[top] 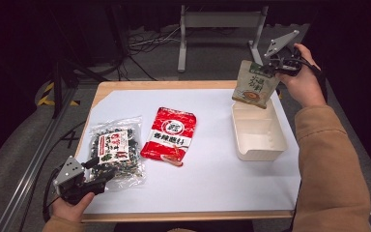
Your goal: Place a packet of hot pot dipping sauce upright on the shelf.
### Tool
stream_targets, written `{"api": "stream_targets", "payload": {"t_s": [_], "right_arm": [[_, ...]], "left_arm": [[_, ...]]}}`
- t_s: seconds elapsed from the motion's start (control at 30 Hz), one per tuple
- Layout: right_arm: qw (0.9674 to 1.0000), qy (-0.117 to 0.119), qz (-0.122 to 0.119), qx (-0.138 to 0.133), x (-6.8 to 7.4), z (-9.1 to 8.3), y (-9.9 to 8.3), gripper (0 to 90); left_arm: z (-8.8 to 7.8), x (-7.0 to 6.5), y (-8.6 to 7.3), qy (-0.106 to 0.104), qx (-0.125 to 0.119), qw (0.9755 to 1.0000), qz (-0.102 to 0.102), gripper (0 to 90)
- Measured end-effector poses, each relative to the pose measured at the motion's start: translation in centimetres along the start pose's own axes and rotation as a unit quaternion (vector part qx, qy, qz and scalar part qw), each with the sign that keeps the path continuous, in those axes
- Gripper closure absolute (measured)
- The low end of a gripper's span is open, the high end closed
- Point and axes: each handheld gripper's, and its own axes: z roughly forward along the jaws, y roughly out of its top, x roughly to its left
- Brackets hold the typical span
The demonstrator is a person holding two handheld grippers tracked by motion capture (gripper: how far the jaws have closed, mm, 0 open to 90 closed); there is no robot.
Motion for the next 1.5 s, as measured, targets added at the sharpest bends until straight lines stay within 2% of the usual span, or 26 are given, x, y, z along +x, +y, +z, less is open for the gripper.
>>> {"api": "stream_targets", "payload": {"t_s": [0.23,0.47,0.83,0.93,1.0,1.1,1.23,1.4,1.5], "right_arm": [[0.9999,-0.006,-0.009,0.013,-0.2,0.1,-0.2,90.0],[0.9990,-0.007,-0.029,0.033,0.1,0.6,-0.1,90.0],[0.9978,0.012,-0.056,0.034,0.9,1.4,0.8,90.0],[0.9973,0.026,-0.064,0.026,1.5,1.7,1.2,90.0],[0.9960,0.038,-0.073,0.033,1.8,2.1,1.4,90.0],[0.9957,0.045,-0.071,0.038,2.0,2.6,1.1,90.0],[0.9966,0.050,-0.052,0.039,2.0,3.2,0.5,90.0],[0.9968,0.054,-0.041,0.042,2.0,3.8,-0.2,90.0],[0.9970,0.055,-0.030,0.044,2.0,4.1,-0.7,90.0]], "left_arm": [[0.0,0.0,-0.1,0.001,0.003,1.0000,0.002,28.6],[0.0,0.0,-0.1,0.002,0.003,1.0000,-0.001,28.6],[0.1,0.0,-0.1,0.001,0.004,1.0000,0.001,28.5],[0.3,-0.1,0.0,0.001,0.004,1.0000,0.005,28.4],[0.3,-0.1,0.0,0.000,0.005,1.0000,0.006,28.4],[0.3,-0.1,0.0,0.000,0.004,1.0000,0.003,28.3],[0.4,0.0,0.1,-0.001,0.005,1.0000,0.005,28.2],[0.5,0.0,0.1,-0.002,0.006,0.9999,0.008,27.9],[0.6,-0.1,0.2,-0.003,0.005,1.0000,0.003,27.9]]}}
